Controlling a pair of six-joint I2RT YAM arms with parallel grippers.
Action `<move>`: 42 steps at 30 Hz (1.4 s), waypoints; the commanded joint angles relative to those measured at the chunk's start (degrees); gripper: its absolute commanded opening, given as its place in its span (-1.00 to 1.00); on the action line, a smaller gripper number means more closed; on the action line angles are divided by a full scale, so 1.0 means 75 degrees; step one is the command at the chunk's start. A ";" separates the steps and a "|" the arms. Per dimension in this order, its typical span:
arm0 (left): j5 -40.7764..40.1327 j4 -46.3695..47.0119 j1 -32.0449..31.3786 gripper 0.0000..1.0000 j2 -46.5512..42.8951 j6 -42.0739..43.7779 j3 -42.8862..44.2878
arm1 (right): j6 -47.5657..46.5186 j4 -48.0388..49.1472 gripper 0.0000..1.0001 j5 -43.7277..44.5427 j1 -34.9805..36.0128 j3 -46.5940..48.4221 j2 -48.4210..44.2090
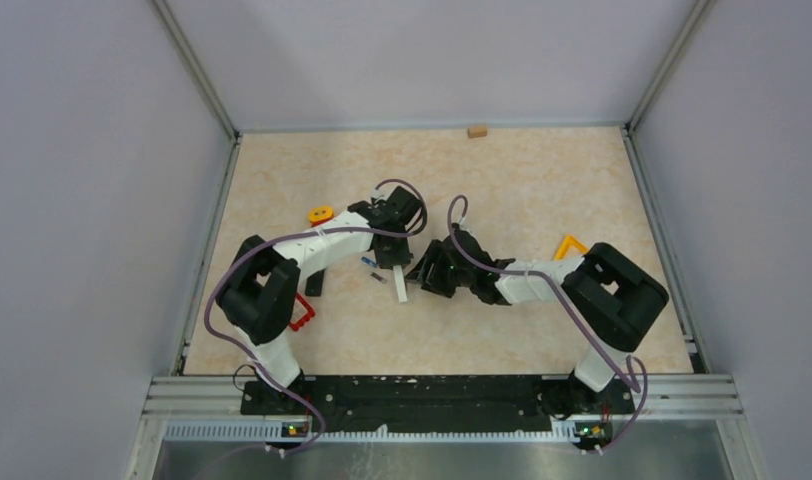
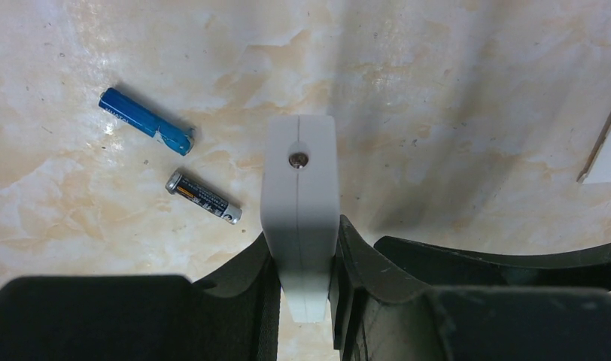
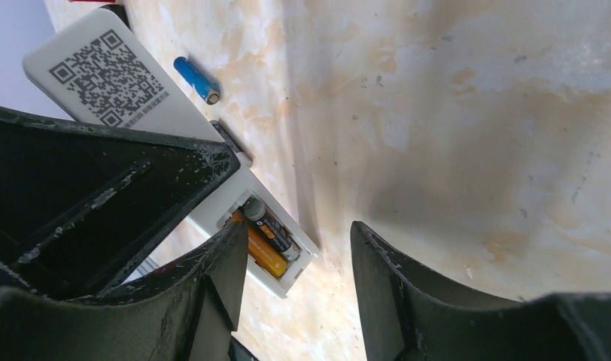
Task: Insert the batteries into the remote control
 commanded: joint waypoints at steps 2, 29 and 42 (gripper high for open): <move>0.0064 0.0456 -0.0022 -1.00 -0.0141 0.0103 -0.0086 | 0.0010 0.0247 0.00 -0.0034 -0.0062 0.0558 0.0254; -0.0328 0.0425 0.0037 -1.00 -0.0411 0.0340 -0.0131 | -0.0638 0.0432 -0.25 -0.0029 -0.0061 0.0356 -0.0297; -0.0029 0.0560 0.0067 -1.00 -0.0491 0.0388 -0.0210 | -0.0637 -0.0032 -0.49 -0.0098 -0.0062 0.0744 0.0354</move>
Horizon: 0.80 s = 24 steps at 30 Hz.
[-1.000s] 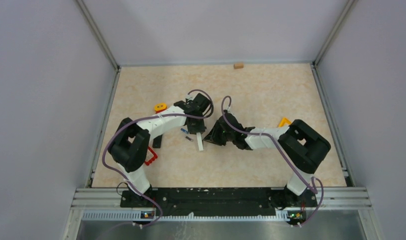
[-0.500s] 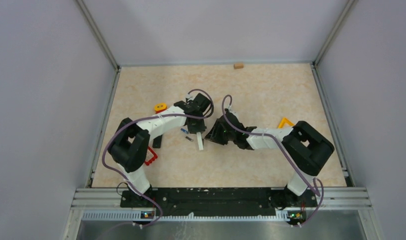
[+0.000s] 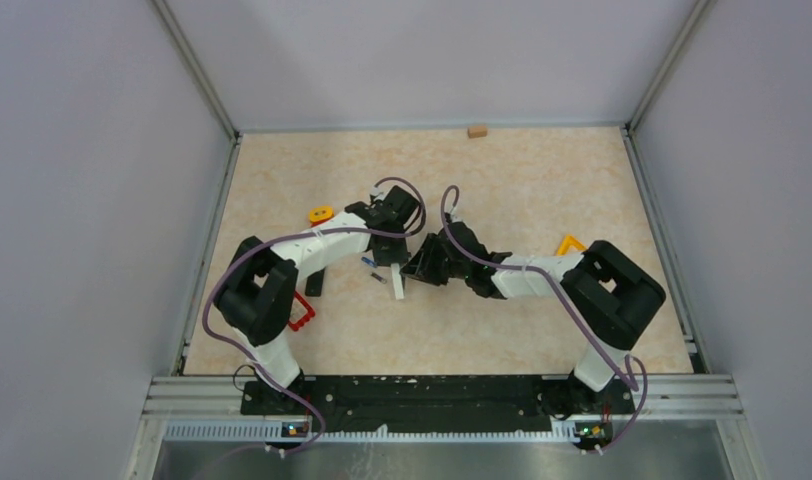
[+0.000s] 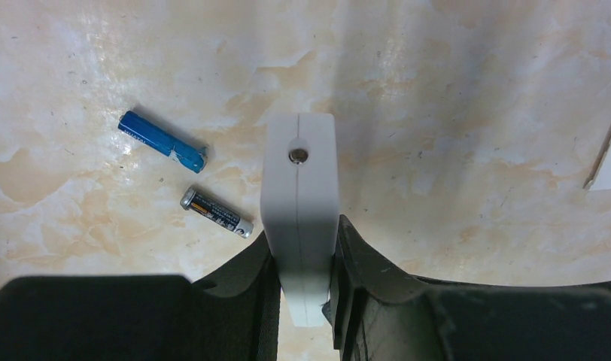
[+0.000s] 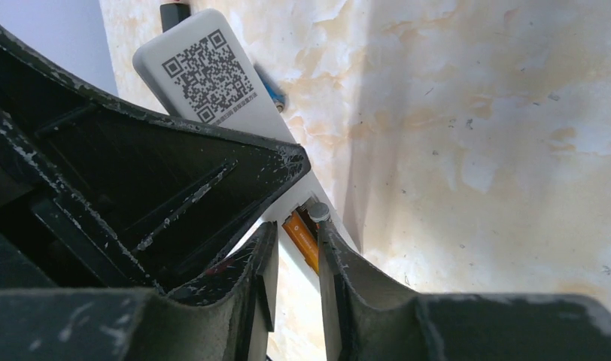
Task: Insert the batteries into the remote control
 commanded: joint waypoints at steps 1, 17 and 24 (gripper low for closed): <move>0.0082 0.0271 -0.0009 -1.00 -0.0394 0.0016 -0.0062 | -0.0125 -0.0292 -0.53 0.0225 -0.0038 0.0187 0.0193; 0.0174 0.0322 0.0049 -1.00 -0.0521 0.0040 -0.0126 | -0.0283 0.0436 -0.29 -0.0023 -0.0038 0.0109 0.0368; 0.0258 0.0344 0.0062 -1.00 -0.0668 0.0227 -0.0073 | -0.0439 0.0187 -0.45 0.0171 -0.0038 0.0306 0.0591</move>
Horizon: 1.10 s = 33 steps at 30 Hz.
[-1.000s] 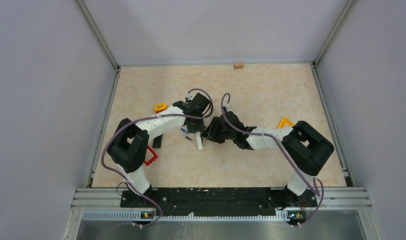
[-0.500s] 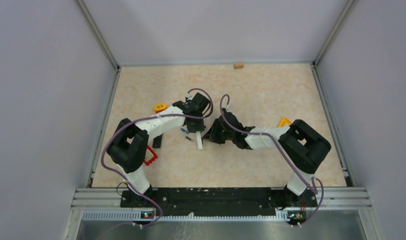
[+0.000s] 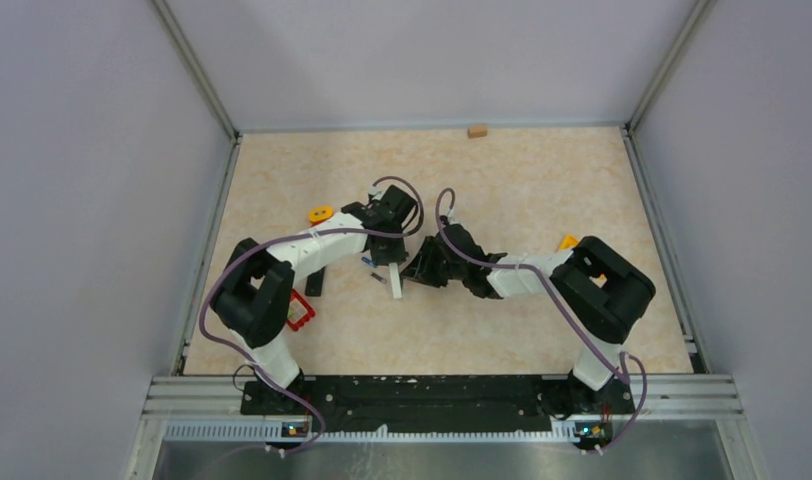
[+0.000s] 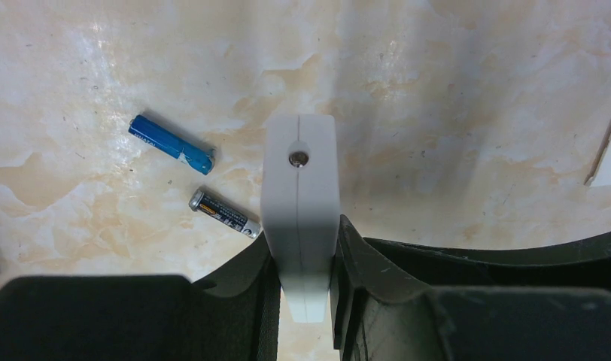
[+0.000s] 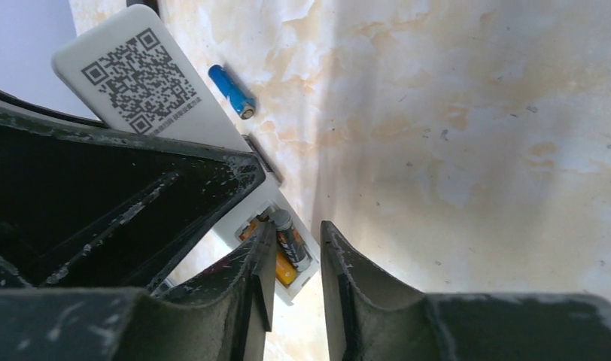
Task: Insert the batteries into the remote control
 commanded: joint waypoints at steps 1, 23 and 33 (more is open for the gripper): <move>0.0167 0.0255 -0.0021 -1.00 -0.0538 0.0088 0.0037 | -0.0259 -0.0117 -0.51 0.0253 -0.0024 0.0321 0.0171; -0.0389 -0.0218 0.0648 -1.00 -0.1246 0.0425 -0.0041 | -0.1947 -0.3096 -0.27 0.1751 0.0547 0.1299 -0.0412; -0.0802 -0.0515 0.2496 -1.00 -0.3209 0.0829 -0.0681 | -0.2397 -0.3865 -0.18 0.2412 0.1481 0.2313 0.0342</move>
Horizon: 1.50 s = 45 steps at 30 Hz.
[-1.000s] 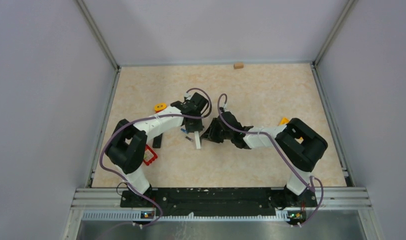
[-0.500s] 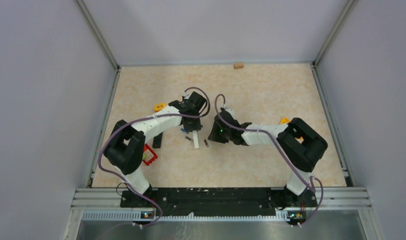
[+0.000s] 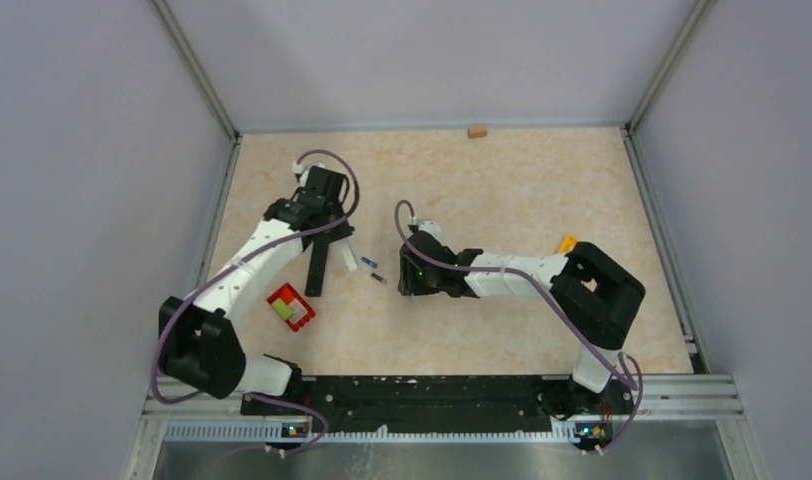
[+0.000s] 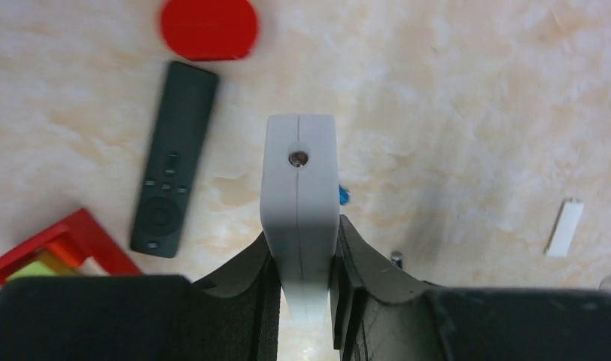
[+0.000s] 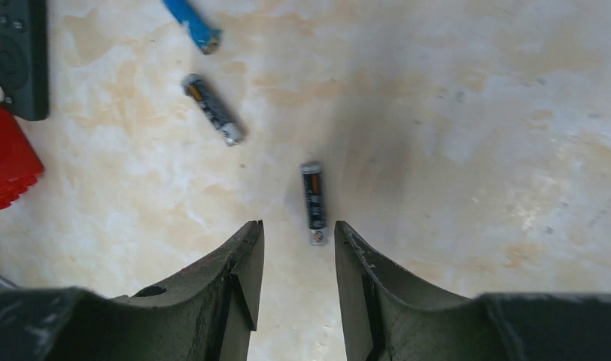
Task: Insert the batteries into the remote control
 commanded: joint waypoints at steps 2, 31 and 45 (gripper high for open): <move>-0.0506 -0.0121 0.1009 -1.00 -0.1247 0.0418 -0.0349 | -0.0151 -0.1213 -0.18 0.1208 0.0482 0.1216 0.0647; 0.2485 0.1296 0.1558 -1.00 -0.1662 0.0485 -0.1208 | -0.0722 -0.3752 -1.00 0.2083 0.0733 0.2594 0.0542; 0.6435 0.4651 0.0186 -1.00 -0.1293 -0.0245 -0.1730 | -0.1790 -0.4438 -1.00 -0.0583 0.0300 0.2910 -0.2312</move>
